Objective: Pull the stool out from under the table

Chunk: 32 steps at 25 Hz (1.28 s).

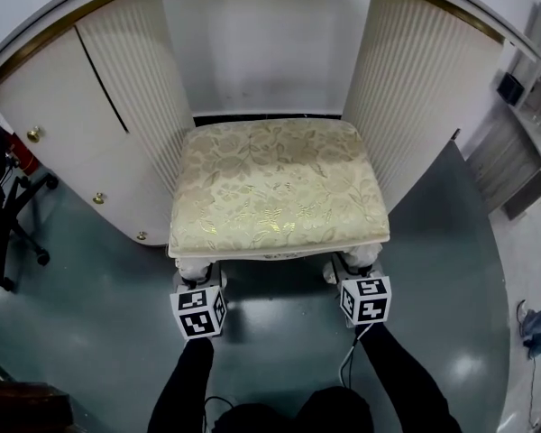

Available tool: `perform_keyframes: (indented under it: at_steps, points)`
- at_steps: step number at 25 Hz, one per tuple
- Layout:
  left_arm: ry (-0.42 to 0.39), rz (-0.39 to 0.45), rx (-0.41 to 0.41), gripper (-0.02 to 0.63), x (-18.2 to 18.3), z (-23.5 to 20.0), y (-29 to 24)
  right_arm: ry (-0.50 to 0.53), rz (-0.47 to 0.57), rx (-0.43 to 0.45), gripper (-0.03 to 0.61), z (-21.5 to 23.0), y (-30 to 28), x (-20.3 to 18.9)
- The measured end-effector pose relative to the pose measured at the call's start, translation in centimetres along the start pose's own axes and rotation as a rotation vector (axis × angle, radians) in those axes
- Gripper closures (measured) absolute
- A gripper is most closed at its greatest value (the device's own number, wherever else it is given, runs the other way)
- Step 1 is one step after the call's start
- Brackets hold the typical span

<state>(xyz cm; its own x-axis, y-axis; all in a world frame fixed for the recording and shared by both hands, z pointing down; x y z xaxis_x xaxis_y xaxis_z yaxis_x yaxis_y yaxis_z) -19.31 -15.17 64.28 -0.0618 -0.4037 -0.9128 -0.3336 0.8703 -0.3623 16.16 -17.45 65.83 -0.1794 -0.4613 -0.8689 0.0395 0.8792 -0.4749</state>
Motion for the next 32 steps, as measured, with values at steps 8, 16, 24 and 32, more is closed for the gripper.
perform_keyframes:
  at_steps: [8, 16, 24, 32]
  points:
    - [0.004, -0.017, -0.002, 0.443, 0.1, 0.1, 0.1, -0.001, -0.011, 0.008, 0.403, 0.0, 0.2, 0.1]
    - [0.022, -0.037, 0.002, 0.443, 0.1, 0.3, 0.6, -0.018, -0.047, 0.015, 0.407, 0.1, 0.4, 0.2]
    - [0.031, -0.061, 0.007, 0.443, 0.1, 0.5, 0.8, -0.021, -0.08, 0.022, 0.407, 0.2, 0.7, 0.2]
    - [0.041, -0.072, 0.006, 0.443, 0.1, 0.7, 1.1, -0.022, -0.097, 0.023, 0.407, 0.3, 0.7, 0.4]
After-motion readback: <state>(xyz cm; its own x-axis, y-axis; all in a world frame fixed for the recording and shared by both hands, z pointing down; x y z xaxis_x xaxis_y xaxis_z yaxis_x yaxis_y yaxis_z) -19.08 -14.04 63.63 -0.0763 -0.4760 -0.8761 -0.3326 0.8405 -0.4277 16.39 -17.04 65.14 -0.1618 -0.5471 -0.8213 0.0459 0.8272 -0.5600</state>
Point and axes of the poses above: the fingertips, and each gripper's own axes: y backward along the fingers, z to its right, x out of its top, the point moved 8 cm from there along y, backward along the fingers, and after that the axes turned 14 degrees about -x, right-handed, at the moved point
